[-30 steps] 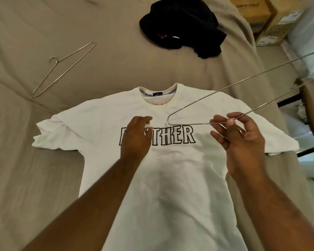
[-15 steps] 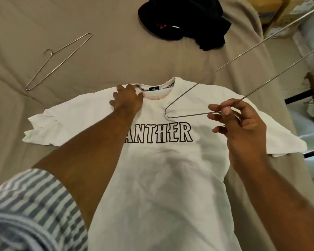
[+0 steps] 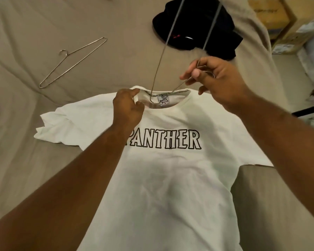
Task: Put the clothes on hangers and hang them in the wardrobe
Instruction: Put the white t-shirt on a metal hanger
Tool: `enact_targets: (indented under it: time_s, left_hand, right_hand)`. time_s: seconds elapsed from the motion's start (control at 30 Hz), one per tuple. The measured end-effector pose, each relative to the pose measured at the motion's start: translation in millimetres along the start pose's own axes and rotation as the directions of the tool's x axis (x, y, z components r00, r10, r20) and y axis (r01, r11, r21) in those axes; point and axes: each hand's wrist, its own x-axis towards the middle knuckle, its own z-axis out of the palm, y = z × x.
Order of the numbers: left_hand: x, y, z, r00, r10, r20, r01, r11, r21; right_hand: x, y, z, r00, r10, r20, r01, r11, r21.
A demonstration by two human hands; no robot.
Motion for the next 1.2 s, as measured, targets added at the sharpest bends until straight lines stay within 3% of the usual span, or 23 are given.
enact_targets:
  time_s: [0.17, 0.33, 0.47, 0.57, 0.77, 0.83, 0.93, 1.07, 1.2]
  left_hand:
    - [2, 9, -20, 0.999, 0.031, -0.024, -0.031, 0.999, -0.010]
    - [5, 14, -29, 1.000, 0.019, -0.024, -0.019, 1.000, -0.015]
    - [5, 14, -32, 1.000, -0.021, -0.021, 0.020, 0.999, -0.047]
    - [4, 8, -31, 0.997, -0.083, -0.004, 0.083, 0.995, -0.052]
    - [1, 1, -30, 0.993, -0.114, -0.001, 0.114, 0.990, -0.086]
    - [0, 5, -28, 0.997, -0.072, -0.002, 0.071, 0.995, -0.075]
    - [-5, 12, -26, 0.998, 0.017, 0.052, -0.016, 0.999, -0.029]
    - [-13, 8, -24, 0.984, 0.155, 0.091, -0.153, 0.988, -0.023]
    - [-19, 4, -30, 0.987, 0.146, 0.061, -0.144, 0.989, -0.035]
  right_hand:
    - [28, -2, -8, 0.969, 0.102, 0.226, -0.050, 0.973, -0.227]
    - [50, -22, -7, 0.923, 0.193, 0.333, -0.003, 0.869, -0.494]
    - [66, -29, -1, 0.849, 0.372, 0.376, 0.064, 0.634, -0.771]
    - [67, -29, 6, 0.810, 0.484, 0.333, 0.103, 0.441, -0.891]
    - [56, -34, 22, 0.788, 0.601, 0.132, 0.245, -0.111, -0.963]
    - [50, -31, 33, 0.769, 0.634, 0.084, 0.254, -0.183, -0.950]
    - [40, -19, 47, 0.827, 0.533, 0.177, 0.255, -0.076, -0.964]
    - [39, -3, 59, 0.931, 0.274, 0.242, 0.180, 0.234, -0.956]
    - [47, -6, 64, 0.967, 0.175, 0.184, 0.048, 0.586, -0.809]
